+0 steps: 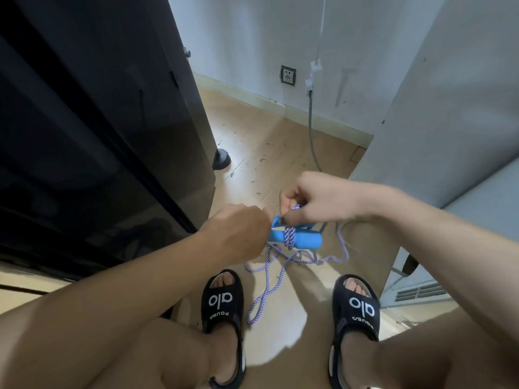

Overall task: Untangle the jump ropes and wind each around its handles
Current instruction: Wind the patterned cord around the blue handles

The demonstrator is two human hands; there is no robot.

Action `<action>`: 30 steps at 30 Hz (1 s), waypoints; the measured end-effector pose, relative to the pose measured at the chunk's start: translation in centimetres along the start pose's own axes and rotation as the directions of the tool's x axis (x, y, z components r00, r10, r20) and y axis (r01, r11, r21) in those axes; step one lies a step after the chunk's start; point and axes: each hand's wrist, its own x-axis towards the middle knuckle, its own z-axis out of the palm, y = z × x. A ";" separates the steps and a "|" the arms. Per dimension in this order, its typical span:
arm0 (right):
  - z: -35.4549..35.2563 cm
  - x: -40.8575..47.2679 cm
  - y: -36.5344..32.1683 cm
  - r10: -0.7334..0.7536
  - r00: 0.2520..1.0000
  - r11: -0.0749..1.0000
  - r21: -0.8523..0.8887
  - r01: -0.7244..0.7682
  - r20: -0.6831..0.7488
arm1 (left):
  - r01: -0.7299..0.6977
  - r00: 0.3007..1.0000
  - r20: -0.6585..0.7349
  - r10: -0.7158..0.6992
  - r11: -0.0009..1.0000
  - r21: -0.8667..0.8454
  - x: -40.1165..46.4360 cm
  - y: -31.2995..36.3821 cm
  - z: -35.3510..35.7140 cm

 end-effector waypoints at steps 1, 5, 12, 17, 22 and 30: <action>-0.4 0.2 0.5 -0.001 0.999 0.999 0.048 0.003 -0.039 | -0.023 1.000 0.003 0.023 1.000 -0.011 -0.1 0.1 -0.2; -1.0 0.7 2.1 0.020 0.962 0.999 0.051 -0.006 -0.271 | -0.043 0.999 0.005 0.044 0.989 -0.145 -0.9 0.4 -1.4; 0.2 1.3 2.4 0.026 0.933 0.989 0.147 0.029 -0.358 | -0.216 0.976 -0.025 0.216 0.945 -0.244 -1.4 0.3 -2.7; 1.2 1.1 2.5 0.188 0.910 0.897 0.442 -0.006 -0.369 | -0.210 0.973 -0.202 0.114 0.803 -0.558 -1.9 -0.8 -3.6; 3.4 0.5 1.1 0.303 0.890 0.837 0.542 -0.078 -0.341 | 0.102 0.940 -0.093 -0.328 0.530 -0.842 -0.3 -3.7 -3.3; 6.2 -0.3 -2.1 0.264 0.961 0.870 0.452 -0.198 -0.086 | 0.418 0.895 0.166 -0.414 0.649 -0.635 1.4 -6.1 1.3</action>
